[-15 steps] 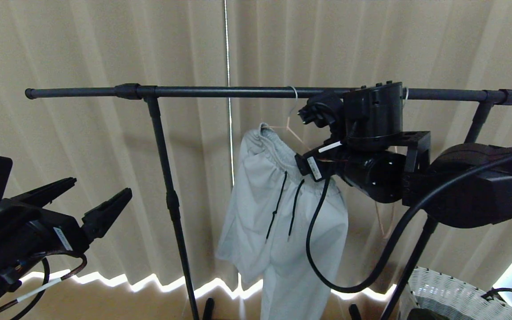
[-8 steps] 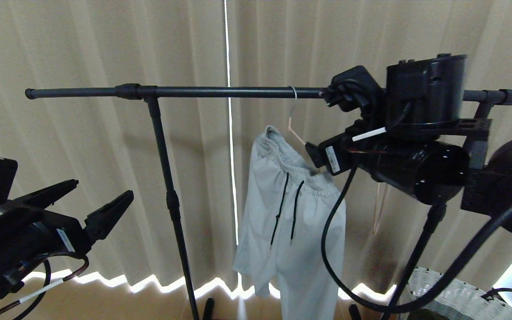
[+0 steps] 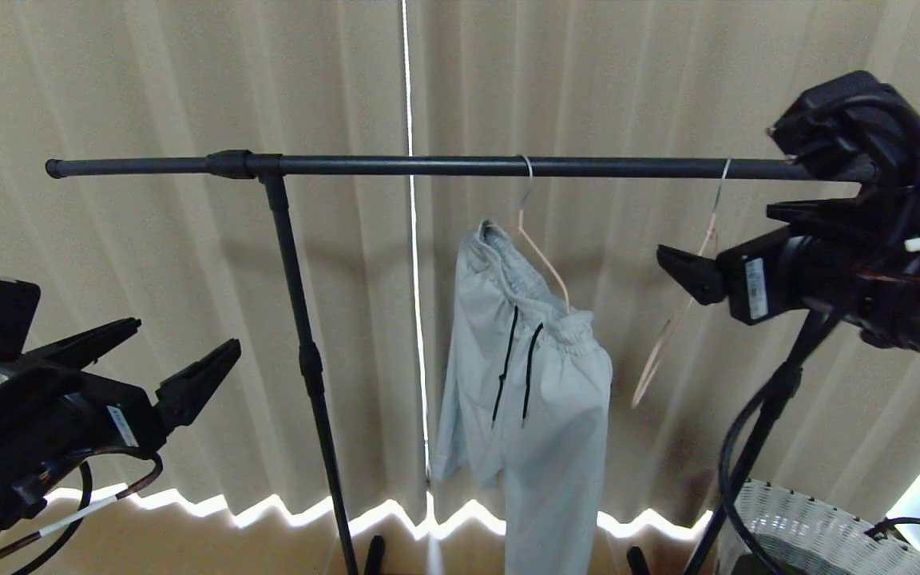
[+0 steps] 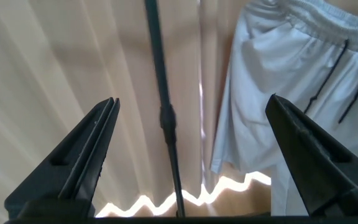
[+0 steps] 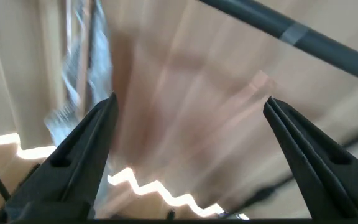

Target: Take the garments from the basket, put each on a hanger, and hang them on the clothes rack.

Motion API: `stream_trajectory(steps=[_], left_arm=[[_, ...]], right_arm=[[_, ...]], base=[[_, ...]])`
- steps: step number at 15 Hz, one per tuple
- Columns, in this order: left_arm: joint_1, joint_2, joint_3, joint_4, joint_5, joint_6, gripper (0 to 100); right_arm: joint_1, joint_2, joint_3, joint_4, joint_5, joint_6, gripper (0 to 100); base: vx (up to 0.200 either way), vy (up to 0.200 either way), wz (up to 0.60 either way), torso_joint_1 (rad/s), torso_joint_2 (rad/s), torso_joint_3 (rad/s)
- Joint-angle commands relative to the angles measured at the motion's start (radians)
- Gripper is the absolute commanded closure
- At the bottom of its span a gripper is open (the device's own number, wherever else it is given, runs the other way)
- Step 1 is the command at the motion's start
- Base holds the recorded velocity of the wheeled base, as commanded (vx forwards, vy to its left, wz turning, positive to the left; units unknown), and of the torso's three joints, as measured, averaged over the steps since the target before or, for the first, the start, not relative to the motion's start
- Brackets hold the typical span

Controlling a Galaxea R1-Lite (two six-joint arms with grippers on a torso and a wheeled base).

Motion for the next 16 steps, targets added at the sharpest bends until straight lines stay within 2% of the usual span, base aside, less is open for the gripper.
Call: stream_trajectory(steps=[1, 2, 3, 4, 6, 7, 8, 11, 12, 14, 15, 16], left_arm=[[0.000, -0.026, 0.008, 0.001, 0.000, 0.004, 0], [0.000, -0.029, 0.008, 0.003, 0.000, 0.007, 0], [0.000, -0.026, 0.008, 0.003, 0.002, 0.009, 0], [0.000, -0.020, 0.008, 0.006, 0.002, 0.009, 0], [0.000, 0.017, 0.025, 0.006, 0.002, 0.012, 0], [0.000, 0.040, 0.035, 0.006, 0.002, 0.015, 0], [0.000, 0.065, 0.043, 0.006, 0.002, 0.029, 0], [0.000, 0.157, 0.054, 0.001, 0.003, 0.050, 0], [0.003, 0.175, 0.052, 0.000, 0.003, 0.052, 0], [0.004, 0.169, 0.060, 0.000, 0.003, 0.052, 0], [0.004, 0.161, 0.066, 0.000, 0.003, 0.052, 0], [0.009, 0.144, 0.074, 0.001, 0.003, 0.050, 0]], right_arm=[[-0.014, -0.173, 0.085, 0.075, 0.001, -0.004, 0], [-0.016, -0.212, 0.111, 0.108, 0.001, -0.004, 0], [-0.068, -0.296, 0.206, 0.193, 0.003, -0.003, 0], [-0.123, -0.333, 0.270, 0.223, 0.005, 0.000, 0], [-0.206, -0.356, 0.389, 0.226, 0.012, 0.007, 0], [-0.229, -0.356, 0.441, 0.226, 0.040, 0.028, 0], [-0.234, -0.351, 0.482, 0.225, 0.083, 0.062, 0], [-0.240, -0.327, 0.547, 0.210, 0.279, 0.188, 0], [-0.241, -0.325, 0.579, 0.199, 0.331, 0.212, 0], [-0.241, -0.324, 0.652, 0.128, 0.359, 0.223, 0], [-0.241, -0.324, 0.678, 0.070, 0.359, 0.220, 0], [-0.241, -0.313, 0.737, -0.053, 0.356, 0.201, 0]], base=[[0.000, 0.000, 0.00, 0.000, 0.00, 0.000], [0.000, 0.000, 0.00, 0.000, 0.00, 0.000], [0.000, 0.000, 0.00, 0.000, 0.00, 0.000], [0.000, 0.000, 0.00, 0.000, 0.00, 0.000], [0.000, 0.000, 0.00, 0.000, 0.00, 0.000], [0.000, 0.000, 0.00, 0.000, 0.00, 0.000], [0.000, 0.000, 0.00, 0.000, 0.00, 0.000], [0.000, 0.000, 0.00, 0.000, 0.00, 0.000], [0.000, 0.000, 0.00, 0.000, 0.00, 0.000], [0.000, 0.000, 0.00, 0.000, 0.00, 0.000], [0.000, 0.000, 0.00, 0.000, 0.00, 0.000], [0.000, 0.000, 0.00, 0.000, 0.00, 0.000]])
